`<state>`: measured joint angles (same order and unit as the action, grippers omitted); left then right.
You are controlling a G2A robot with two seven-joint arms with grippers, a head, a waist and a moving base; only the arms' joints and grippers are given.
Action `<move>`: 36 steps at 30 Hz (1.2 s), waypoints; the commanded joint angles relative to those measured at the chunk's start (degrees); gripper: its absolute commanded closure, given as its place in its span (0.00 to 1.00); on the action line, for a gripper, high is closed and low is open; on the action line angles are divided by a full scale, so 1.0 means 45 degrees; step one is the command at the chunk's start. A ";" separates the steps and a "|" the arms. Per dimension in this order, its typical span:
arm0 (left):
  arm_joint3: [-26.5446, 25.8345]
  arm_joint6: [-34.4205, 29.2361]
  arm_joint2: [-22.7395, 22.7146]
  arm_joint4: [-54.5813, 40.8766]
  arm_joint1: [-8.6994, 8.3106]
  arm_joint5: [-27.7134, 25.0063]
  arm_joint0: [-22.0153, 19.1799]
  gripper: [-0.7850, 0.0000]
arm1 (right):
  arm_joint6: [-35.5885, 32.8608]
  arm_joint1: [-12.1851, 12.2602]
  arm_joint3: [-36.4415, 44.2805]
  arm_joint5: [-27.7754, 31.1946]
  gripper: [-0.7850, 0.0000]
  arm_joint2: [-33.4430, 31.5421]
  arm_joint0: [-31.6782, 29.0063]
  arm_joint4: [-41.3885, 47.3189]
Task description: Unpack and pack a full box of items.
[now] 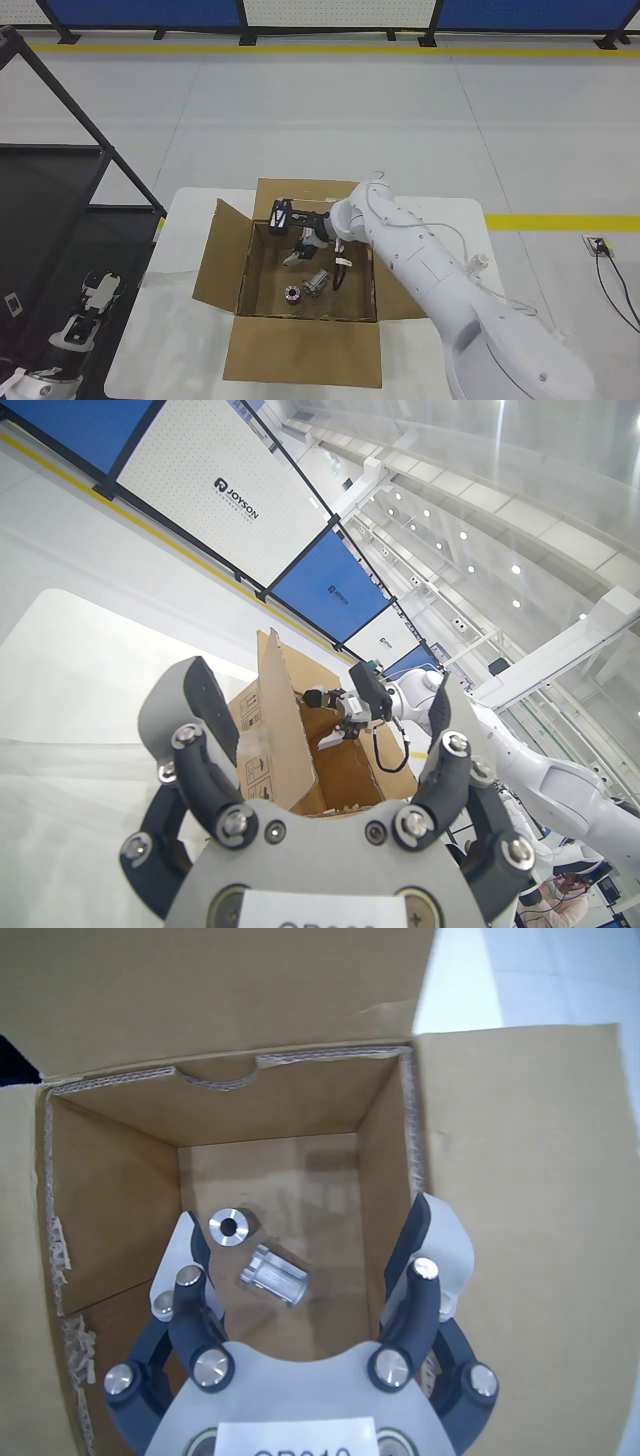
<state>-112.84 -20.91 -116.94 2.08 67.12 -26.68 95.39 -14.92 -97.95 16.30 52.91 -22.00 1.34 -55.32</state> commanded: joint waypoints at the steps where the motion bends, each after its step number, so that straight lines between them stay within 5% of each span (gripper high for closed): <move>1: 0.0000 0.0000 0.0000 0.0000 0.0000 0.0000 0.0000 0.00 | 0.0655 0.0425 -0.0113 0.0186 0.08 -0.0189 0.0127 -0.0166; 4: 0.0000 0.0000 0.0000 0.0000 0.0000 0.0000 0.0000 0.00 | 0.1453 0.0958 -0.0222 0.0629 0.07 -0.0429 0.0248 -0.0341; 8: 0.0000 0.0000 0.0000 0.0000 0.0000 0.0000 0.0000 0.00 | 0.1453 0.0958 -0.0222 0.0629 0.00 -0.0429 0.0248 -0.0341; 28: 0.0000 0.0000 0.0000 0.0000 0.0000 0.0000 0.0000 0.00 | 0.1453 0.0958 -0.0222 0.0629 0.00 -0.0429 0.0248 -0.0341; 31: 0.0000 0.0000 0.0000 0.0000 0.0000 0.0000 0.0000 0.00 | 0.1289 0.0911 0.0232 -0.0467 0.00 -0.0372 -0.0181 -0.0529; 36: 0.0000 0.0000 0.0000 0.0000 0.0000 0.0000 0.0000 0.00 | 0.2119 0.1136 0.0357 0.0295 0.00 -0.0684 -0.0273 -0.0347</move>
<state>-112.84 -20.91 -116.94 2.08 67.12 -26.68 95.39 -6.70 -93.13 18.06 53.24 -24.77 0.01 -56.90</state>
